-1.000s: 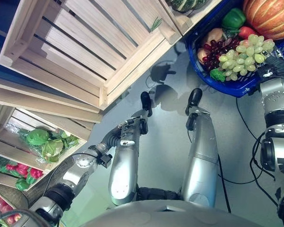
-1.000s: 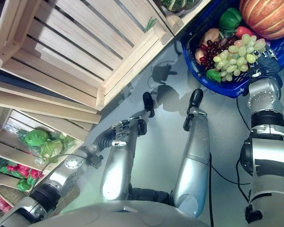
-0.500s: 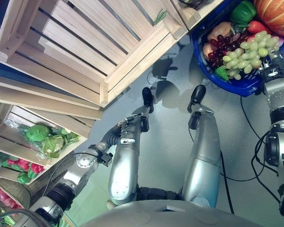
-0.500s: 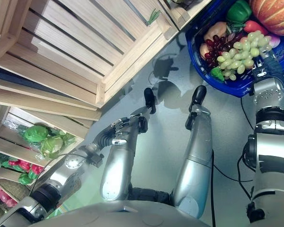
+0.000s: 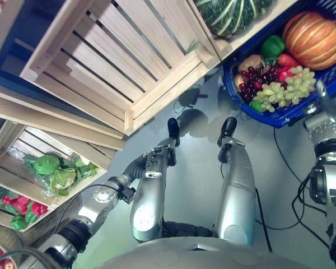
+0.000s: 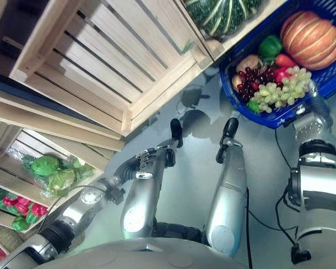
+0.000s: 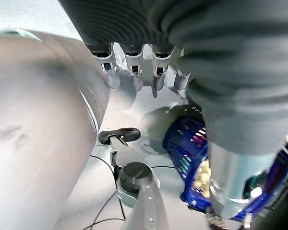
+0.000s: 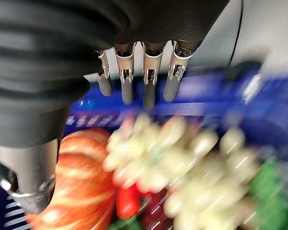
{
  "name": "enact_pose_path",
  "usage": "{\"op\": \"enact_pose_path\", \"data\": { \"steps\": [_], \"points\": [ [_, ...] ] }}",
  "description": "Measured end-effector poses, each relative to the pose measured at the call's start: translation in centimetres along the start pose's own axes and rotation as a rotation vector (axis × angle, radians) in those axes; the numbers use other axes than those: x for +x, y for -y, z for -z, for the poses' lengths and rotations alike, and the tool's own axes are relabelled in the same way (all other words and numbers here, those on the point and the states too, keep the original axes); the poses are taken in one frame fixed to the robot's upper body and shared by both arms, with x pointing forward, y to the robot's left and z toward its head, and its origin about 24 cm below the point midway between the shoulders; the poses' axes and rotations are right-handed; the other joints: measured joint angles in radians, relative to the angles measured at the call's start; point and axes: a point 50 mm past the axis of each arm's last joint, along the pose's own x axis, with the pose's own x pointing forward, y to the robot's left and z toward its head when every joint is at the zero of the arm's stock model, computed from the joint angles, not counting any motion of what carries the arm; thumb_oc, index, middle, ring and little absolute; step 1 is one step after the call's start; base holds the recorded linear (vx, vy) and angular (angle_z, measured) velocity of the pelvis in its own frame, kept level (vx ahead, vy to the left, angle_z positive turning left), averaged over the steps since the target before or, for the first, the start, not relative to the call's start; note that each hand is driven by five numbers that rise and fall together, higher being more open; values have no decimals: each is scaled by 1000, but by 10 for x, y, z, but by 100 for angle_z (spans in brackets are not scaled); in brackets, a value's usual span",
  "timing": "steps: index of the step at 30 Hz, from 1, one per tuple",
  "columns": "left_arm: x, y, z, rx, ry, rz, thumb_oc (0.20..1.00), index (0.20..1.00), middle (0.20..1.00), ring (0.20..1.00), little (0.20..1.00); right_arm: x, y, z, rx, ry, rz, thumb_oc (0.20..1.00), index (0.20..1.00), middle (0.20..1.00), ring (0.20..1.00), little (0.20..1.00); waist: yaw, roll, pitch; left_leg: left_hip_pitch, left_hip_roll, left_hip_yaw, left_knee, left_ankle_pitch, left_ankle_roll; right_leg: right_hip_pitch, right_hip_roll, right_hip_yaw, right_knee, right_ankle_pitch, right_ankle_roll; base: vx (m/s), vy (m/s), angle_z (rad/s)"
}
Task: Pick up fruits and vegetables into the basket
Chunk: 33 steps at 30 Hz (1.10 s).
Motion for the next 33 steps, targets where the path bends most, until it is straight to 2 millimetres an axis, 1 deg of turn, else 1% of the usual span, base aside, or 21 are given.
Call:
{"op": "enact_pose_path", "data": {
  "steps": [2,3,4,5,6,7,9,10,11,13,14,15,16,18,20,22,23,25,27,30,33],
  "points": [
    [0,0,0,-1,2,6,1000,1000,1000,1000,1000,2,12,15,-47,-21,29,1000,1000,1000,1000,1000,-4,0,0,52,0,-5,-20,1,1,62,2,-11,-29,5,6,21,104,5],
    [0,0,-1,-11,6,11,1000,1000,1000,1000,1000,3,25,29,-71,-30,56,1000,1000,1000,1000,1000,-12,0,0,100,-1,-14,-37,0,4,118,5,-20,-58,11,13,-16,147,6],
    [0,0,-1,-18,7,13,1000,1000,1000,1000,1000,3,29,34,-77,-27,61,1000,1000,1000,1000,1000,-14,0,0,118,0,-15,-42,-1,5,141,7,-24,-70,13,15,11,149,7],
    [1,-1,0,-53,16,10,1000,1000,1000,1000,1000,1,37,48,-89,7,48,1000,1000,1000,1000,1000,-25,-1,1,173,4,-16,-60,-2,8,211,13,-38,-112,27,20,21,129,2],
    [1,-1,-1,-68,19,10,1000,1000,1000,1000,1000,0,37,51,-86,28,33,1000,1000,1000,1000,1000,-28,-1,1,194,6,-18,-71,-1,9,237,20,-39,-131,32,23,111,103,-6],
    [-1,-2,0,-108,30,1,1000,1000,1000,1000,1000,-4,44,60,-101,62,11,1000,1000,1000,1000,1000,-37,-2,1,249,10,-14,-96,1,11,300,34,-39,-182,51,30,109,83,-17],
    [-5,-4,3,-141,29,-20,1000,1000,1000,1000,1000,-11,41,64,-77,124,-35,1000,1000,1000,1000,1000,-60,-4,0,314,12,-4,-137,6,17,376,50,-38,-250,77,40,127,110,-20],
    [-5,-5,6,-156,23,-27,1000,1000,1000,1000,1000,-15,45,69,-97,159,-46,1000,1000,1000,1000,1000,-70,-10,1,357,14,10,-163,13,17,416,59,-32,-293,99,43,171,120,-21],
    [-7,-6,10,-177,23,-50,1000,1000,1000,1000,1000,-22,44,72,-100,197,-72,1000,1000,1000,1000,1000,-87,-14,-1,398,15,15,-190,16,20,463,72,-31,-336,114,48,149,100,-24],
    [-14,-3,21,-216,3,-79,1000,1000,1000,1000,1000,-33,44,85,-110,228,-128,1000,1000,1000,1000,1000,-107,-38,-21,459,18,29,-235,23,18,522,81,-28,-393,129,57,140,99,-21],
    [-23,-1,31,-251,-19,-104,1000,1000,1000,1000,1000,-42,47,96,-105,226,-173,1000,1000,1000,1000,1000,-120,-67,-66,488,19,38,-271,30,14,546,89,-22,-429,138,60,186,111,-24],
    [-28,1,38,-277,-31,-122,1000,1000,1000,1000,1000,-49,51,106,-105,221,-201,1000,1000,1000,1000,1000,-130,-88,-95,513,21,40,-295,35,10,566,98,-20,-449,144,57,198,112,-21],
    [-36,2,49,-311,-55,-156,1000,1000,1000,1000,1000,-56,56,119,-120,213,-240,1000,1000,1000,1000,1000,-140,-117,-127,551,26,46,-319,40,2,602,107,-21,-472,148,53,133,81,-14],
    [-49,0,65,-326,-119,-196,1000,1000,1000,1000,1000,-69,70,147,-204,158,-293,1000,1000,1000,1000,1000,-142,-169,-210,594,36,62,-350,39,-6,639,122,-19,-503,148,53,117,80,-12],
    [-55,-4,72,-330,-142,-228,1000,1000,1000,1000,1000,-78,79,165,-289,101,-351,1000,1000,1000,1000,1000,-142,-197,-252,631,37,67,-377,41,-8,671,126,-24,-521,149,54,72,70,-5],
    [-60,-3,77,-334,-162,-240,1000,1000,1000,1000,1000,-83,82,176,-346,56,-397,1000,1000,1000,1000,1000,-140,-206,-281,648,35,78,-390,41,-8,684,126,-27,-532,151,57,13,45,-8],
    [-64,-3,81,-340,-177,-242,1000,1000,1000,1000,1000,-88,84,185,-401,13,-440,1000,1000,1000,1000,1000,-140,-207,-310,660,32,86,-406,42,-6,690,124,-29,-541,154,61,-10,59,-11],
    [-69,-3,87,-338,-202,-255,1000,1000,1000,1000,1000,-93,83,198,-460,-51,-495,1000,1000,1000,1000,1000,-140,-204,-330,680,30,86,-419,44,-6,710,125,-32,-556,158,66,-22,54,-3],
    [-73,-3,95,-340,-242,-270,1000,1000,1000,1000,1000,-102,82,215,-552,-143,-579,1000,1000,1000,1000,1000,-140,-194,-363,691,29,87,-428,44,-6,724,125,-36,-569,159,67,-29,34,3],
    [-76,-2,102,-347,-261,-293,1000,1000,1000,1000,1000,-110,82,232,-616,-253,-655,1000,1000,1000,1000,1000,-137,-184,-382,694,29,86,-429,44,-6,728,126,-37,-574,160,68,-39,5,1],
    [-77,-2,113,-391,-320,-270,1000,1000,1000,1000,1000,-119,85,258,-702,-430,-742,1000,1000,1000,1000,1000,-128,-183,-385,713,33,83,-429,44,-8,760,132,-44,-601,161,71,-35,14,3]
  ]
}}
